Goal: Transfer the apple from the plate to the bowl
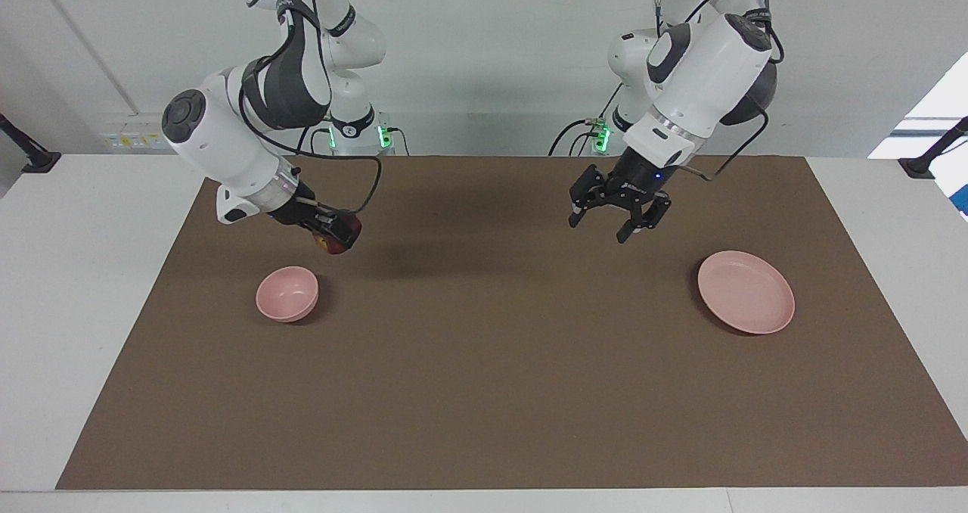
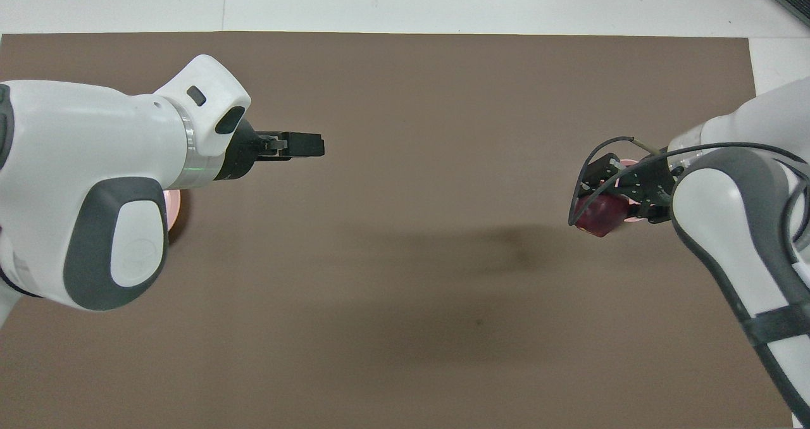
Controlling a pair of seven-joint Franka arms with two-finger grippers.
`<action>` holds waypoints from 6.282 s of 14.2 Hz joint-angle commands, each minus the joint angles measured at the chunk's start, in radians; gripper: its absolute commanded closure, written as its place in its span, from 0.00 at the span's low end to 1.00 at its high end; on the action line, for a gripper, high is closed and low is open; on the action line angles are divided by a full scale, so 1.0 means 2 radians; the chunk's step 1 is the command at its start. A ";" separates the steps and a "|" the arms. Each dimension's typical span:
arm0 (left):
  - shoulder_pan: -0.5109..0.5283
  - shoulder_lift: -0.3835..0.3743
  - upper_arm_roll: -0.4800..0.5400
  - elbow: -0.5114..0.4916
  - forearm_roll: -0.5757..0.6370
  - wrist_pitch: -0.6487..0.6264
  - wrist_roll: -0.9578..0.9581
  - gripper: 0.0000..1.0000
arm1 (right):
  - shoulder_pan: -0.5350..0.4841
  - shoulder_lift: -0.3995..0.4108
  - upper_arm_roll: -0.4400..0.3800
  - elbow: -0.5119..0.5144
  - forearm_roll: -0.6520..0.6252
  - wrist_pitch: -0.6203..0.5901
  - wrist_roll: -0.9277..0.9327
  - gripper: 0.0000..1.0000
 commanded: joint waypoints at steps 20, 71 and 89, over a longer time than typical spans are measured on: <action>-0.115 -0.069 0.266 0.194 0.129 -0.433 0.120 0.00 | -0.059 0.091 0.005 -0.005 -0.083 0.124 -0.150 1.00; -0.090 -0.065 0.276 0.193 0.141 -0.435 0.140 0.00 | 0.012 -0.106 0.014 0.057 -0.143 -0.093 -0.071 0.00; -0.091 -0.065 0.276 0.193 0.141 -0.437 0.137 0.00 | -0.010 -0.131 -0.005 0.153 -0.143 -0.213 -0.146 0.00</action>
